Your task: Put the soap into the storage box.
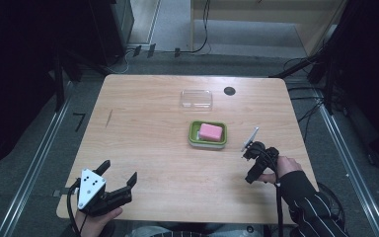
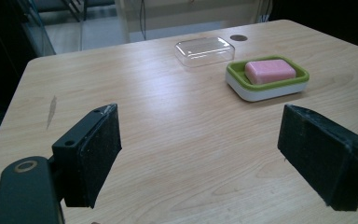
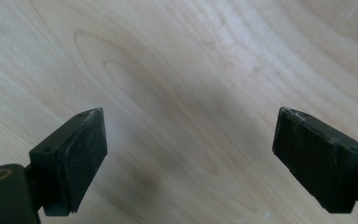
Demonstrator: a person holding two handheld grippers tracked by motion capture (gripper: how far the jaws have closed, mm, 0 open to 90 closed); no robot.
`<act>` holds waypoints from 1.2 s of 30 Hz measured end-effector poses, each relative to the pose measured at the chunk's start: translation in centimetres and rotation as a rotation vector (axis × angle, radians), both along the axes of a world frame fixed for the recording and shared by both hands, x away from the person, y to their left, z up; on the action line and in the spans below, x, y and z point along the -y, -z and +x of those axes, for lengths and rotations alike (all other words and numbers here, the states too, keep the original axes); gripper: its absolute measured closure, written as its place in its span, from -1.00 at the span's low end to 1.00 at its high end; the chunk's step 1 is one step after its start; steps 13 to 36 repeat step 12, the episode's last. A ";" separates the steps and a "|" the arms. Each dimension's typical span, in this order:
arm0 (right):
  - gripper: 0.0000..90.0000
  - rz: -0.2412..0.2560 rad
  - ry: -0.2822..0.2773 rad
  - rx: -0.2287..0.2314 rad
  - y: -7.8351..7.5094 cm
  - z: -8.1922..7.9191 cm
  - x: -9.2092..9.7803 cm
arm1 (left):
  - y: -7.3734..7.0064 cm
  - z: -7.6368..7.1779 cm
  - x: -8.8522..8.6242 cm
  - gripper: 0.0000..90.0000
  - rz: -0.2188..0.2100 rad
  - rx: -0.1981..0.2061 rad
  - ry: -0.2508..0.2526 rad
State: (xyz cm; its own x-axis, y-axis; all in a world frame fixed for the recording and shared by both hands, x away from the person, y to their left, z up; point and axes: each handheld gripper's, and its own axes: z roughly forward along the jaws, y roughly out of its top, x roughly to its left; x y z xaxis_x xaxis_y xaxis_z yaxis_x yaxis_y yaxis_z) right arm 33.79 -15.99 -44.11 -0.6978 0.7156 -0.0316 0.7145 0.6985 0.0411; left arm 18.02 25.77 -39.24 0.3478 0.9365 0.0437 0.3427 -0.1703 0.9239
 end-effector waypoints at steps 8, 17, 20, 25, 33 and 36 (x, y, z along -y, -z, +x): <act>-0.76 0.002 -0.014 -0.010 1.4 -1.9 0.9 | 0.0 0.3 0.2 -0.69 -0.001 -0.001 0.012; -0.78 0.010 -0.014 -0.002 1.5 -2.6 1.4 | 0.0 0.4 0.3 -0.69 0.001 -0.001 0.016; -0.78 0.010 -0.014 -0.002 1.5 -2.6 1.4 | 0.0 0.4 0.3 -0.69 0.001 -0.001 0.016; -0.78 0.010 -0.014 -0.002 1.5 -2.6 1.4 | 0.0 0.4 0.3 -0.69 0.001 -0.001 0.016; -0.78 0.010 -0.014 -0.002 1.5 -2.6 1.4 | 0.0 0.4 0.3 -0.69 0.001 -0.001 0.016; -0.78 0.010 -0.014 -0.002 1.5 -2.6 1.4 | 0.0 0.4 0.3 -0.69 0.001 -0.001 0.016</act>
